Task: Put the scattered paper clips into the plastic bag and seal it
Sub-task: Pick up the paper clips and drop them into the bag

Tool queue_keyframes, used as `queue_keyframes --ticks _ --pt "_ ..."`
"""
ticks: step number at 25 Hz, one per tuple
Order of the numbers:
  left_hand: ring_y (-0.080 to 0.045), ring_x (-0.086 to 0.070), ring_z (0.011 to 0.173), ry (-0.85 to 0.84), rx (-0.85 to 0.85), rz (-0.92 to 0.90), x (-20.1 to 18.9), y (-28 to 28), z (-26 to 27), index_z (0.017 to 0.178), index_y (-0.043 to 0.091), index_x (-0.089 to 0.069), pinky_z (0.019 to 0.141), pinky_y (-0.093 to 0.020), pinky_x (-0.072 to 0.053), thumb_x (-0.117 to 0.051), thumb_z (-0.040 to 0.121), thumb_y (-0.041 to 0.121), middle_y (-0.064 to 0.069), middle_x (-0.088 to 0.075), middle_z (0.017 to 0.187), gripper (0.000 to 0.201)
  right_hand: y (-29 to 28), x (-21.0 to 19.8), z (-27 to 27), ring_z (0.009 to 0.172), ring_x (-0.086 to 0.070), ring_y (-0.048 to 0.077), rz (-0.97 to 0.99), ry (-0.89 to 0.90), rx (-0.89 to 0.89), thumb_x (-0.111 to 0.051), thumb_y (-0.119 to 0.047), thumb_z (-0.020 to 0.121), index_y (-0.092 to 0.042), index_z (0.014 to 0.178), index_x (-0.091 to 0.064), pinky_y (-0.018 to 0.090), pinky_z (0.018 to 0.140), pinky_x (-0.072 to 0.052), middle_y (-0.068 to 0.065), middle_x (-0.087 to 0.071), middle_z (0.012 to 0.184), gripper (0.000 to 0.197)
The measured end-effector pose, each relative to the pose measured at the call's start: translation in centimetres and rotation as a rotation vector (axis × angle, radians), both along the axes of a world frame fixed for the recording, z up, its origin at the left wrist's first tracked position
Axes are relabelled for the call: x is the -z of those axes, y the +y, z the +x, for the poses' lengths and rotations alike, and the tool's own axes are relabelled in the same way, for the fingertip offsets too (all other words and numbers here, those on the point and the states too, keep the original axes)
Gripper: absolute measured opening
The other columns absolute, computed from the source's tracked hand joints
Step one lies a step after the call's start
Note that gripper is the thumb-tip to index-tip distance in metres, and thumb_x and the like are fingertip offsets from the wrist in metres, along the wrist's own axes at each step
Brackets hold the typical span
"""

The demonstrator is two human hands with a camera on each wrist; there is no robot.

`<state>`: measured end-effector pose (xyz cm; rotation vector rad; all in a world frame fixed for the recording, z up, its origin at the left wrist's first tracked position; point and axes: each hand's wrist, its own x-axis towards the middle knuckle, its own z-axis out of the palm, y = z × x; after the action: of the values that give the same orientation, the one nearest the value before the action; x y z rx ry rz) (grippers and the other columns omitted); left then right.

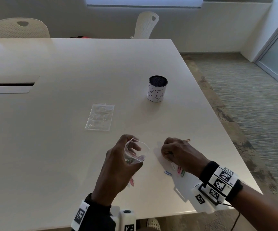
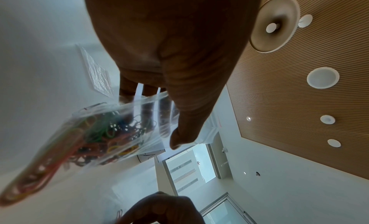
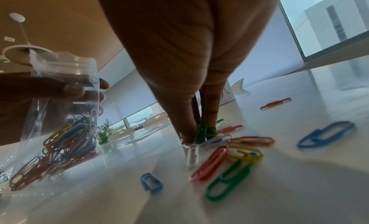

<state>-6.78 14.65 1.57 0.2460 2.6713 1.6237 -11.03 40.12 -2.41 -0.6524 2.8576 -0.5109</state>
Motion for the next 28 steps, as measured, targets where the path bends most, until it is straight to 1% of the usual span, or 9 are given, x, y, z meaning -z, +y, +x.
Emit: queue_keyframes --ticks 3,6,10,12,16,18,20,23,28 --pt "-0.005 -0.070 0.087 0.003 -0.004 -0.008 0.1 0.0 0.0 0.111 0.036 -0.059 0.072 -0.012 -0.054 -0.086 0.082 0.018 0.019 -0.072 0.096 0.043 -0.5 -0.4 -0.6 0.077 -0.064 0.013 0.028 -0.006 0.022 -0.063 -0.010 0.099 -0.012 0.086 -0.074 0.012 0.064 -0.039 -0.001 -0.068 0.095 0.017" --pt "-0.005 -0.070 0.087 0.001 -0.010 -0.007 0.2 -0.1 0.1 0.110 0.036 -0.059 0.073 -0.014 -0.056 -0.086 0.082 0.018 0.018 -0.072 0.096 0.043 -0.3 -0.6 -1.4 0.078 -0.069 0.012 -0.029 -0.028 0.071 -0.069 -0.009 0.096 -0.012 0.089 -0.078 0.018 0.068 -0.053 0.000 -0.074 0.094 0.012" --pt "-0.005 -0.070 0.087 0.001 -0.015 -0.016 0.4 -0.2 0.2 0.111 0.036 -0.059 0.072 -0.009 -0.052 -0.085 0.082 0.018 0.020 -0.072 0.096 0.043 0.5 -2.0 -1.8 0.078 -0.076 0.007 -0.356 -0.146 0.257 -0.082 -0.005 0.085 -0.016 0.088 -0.082 0.024 0.079 -0.061 -0.004 -0.080 0.085 0.011" --pt "-0.005 -0.070 0.087 0.000 -0.017 -0.018 0.4 -0.2 0.2 0.110 0.036 -0.059 0.071 -0.009 -0.051 -0.085 0.082 0.019 0.020 -0.071 0.096 0.042 0.1 -3.8 -1.4 0.081 -0.079 0.013 -0.584 -0.232 0.331 -0.082 -0.002 0.084 -0.011 0.091 -0.083 0.026 0.083 -0.063 0.002 -0.082 0.085 0.012" --pt "-0.004 -0.070 0.086 0.004 -0.008 -0.020 0.4 0.2 0.2 0.109 0.036 -0.059 0.072 -0.011 -0.053 -0.085 0.081 0.018 0.020 -0.072 0.096 0.043 -2.6 -8.5 0.6 0.081 -0.077 0.024 -0.904 -0.321 0.261 -0.080 -0.002 0.086 -0.004 0.097 -0.080 0.029 0.083 -0.062 0.013 -0.081 0.087 0.011" --pt "-0.003 -0.071 0.085 0.002 0.003 -0.020 0.2 0.5 0.2 0.108 0.036 -0.060 0.070 -0.010 -0.053 -0.085 0.081 0.018 0.021 -0.072 0.095 0.042 -4.5 -9.6 1.4 0.082 -0.078 0.028 -0.920 -0.281 0.194 -0.080 -0.002 0.086 -0.003 0.097 -0.079 0.034 0.083 -0.064 0.011 -0.081 0.087 0.011" --pt "-0.001 -0.071 0.083 -0.003 0.010 -0.030 0.0 0.7 0.2 0.107 0.038 -0.059 0.066 -0.008 -0.051 -0.085 0.081 0.019 0.022 -0.072 0.092 0.041 -6.0 -9.6 1.8 0.083 -0.079 0.022 -0.818 -0.185 0.137 -0.082 -0.003 0.085 -0.008 0.094 -0.081 0.040 0.086 -0.064 0.004 -0.082 0.088 0.010" --pt "-0.001 -0.070 0.081 0.000 0.000 -0.038 0.0 0.9 0.2 0.108 0.035 -0.060 0.062 -0.007 -0.048 -0.086 0.080 0.017 0.016 -0.073 0.085 0.042 -7.2 -9.3 2.2 0.085 -0.078 0.004 -0.603 -0.048 0.037 -0.079 -0.009 0.089 -0.018 0.098 -0.084 0.034 0.082 -0.064 -0.005 -0.083 0.094 0.014" --pt "-0.005 -0.071 0.084 0.010 0.000 -0.014 0.1 0.7 0.1 0.108 0.035 -0.059 0.071 -0.014 -0.055 -0.087 0.080 0.019 0.016 -0.074 0.093 0.043 -5.0 -10.5 1.5 0.084 -0.076 0.000 -0.601 0.052 0.092 -0.080 -0.012 0.089 -0.017 0.100 -0.084 0.021 0.084 -0.062 -0.008 -0.082 0.094 0.012"
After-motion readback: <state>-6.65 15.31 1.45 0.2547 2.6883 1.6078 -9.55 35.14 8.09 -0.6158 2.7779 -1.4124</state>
